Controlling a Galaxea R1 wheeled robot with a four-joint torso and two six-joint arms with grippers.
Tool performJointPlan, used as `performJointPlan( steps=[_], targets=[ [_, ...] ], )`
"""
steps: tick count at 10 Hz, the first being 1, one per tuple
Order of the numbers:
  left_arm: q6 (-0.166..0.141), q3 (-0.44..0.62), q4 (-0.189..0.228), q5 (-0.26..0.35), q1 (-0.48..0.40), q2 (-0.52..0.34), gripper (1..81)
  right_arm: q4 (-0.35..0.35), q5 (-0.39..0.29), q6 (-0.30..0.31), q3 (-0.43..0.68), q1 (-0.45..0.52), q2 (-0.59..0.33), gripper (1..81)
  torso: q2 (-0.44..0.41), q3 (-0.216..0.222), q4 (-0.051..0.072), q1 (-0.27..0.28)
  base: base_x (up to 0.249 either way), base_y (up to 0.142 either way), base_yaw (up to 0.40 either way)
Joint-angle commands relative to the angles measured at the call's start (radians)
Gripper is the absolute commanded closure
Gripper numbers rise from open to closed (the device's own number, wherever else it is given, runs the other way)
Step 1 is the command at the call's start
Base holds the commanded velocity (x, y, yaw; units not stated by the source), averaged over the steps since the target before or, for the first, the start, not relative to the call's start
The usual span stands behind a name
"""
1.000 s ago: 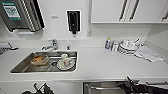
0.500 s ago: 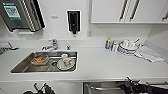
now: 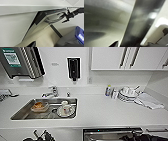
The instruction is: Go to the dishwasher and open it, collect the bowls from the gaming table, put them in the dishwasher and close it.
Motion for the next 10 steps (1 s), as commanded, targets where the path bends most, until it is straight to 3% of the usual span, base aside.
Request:
performJointPlan(
  steps=[1, 4, 10],
  targets=[
    [-0.002, 0.024, -0.006, 0.02, -0.104, -0.023, 1.0, -0.04, -0.189, 0.009, 0.038, 0.026, -0.099, 1.0, 0.0, 0.0, 0.0, 0.0, 0.0, 0.0, 0.0],
    [-0.002, 0.018, -0.003, 0.02, -0.087, -0.025, 1.0, -0.04, -0.178, 0.009, 0.056, 0.007, -0.108, 1.0, 0.0, 0.0, 0.0, 0.0, 0.0, 0.0, 0.0],
    [-0.002, -0.002, 0.0, 0.02, -0.064, -0.023, 1.0, -0.031, -0.082, 0.015, 0.107, -0.035, -0.12, 1.0, 0.0, 0.0, 0.0, 0.0, -0.105, 0.0, 0.0]
  ],
)
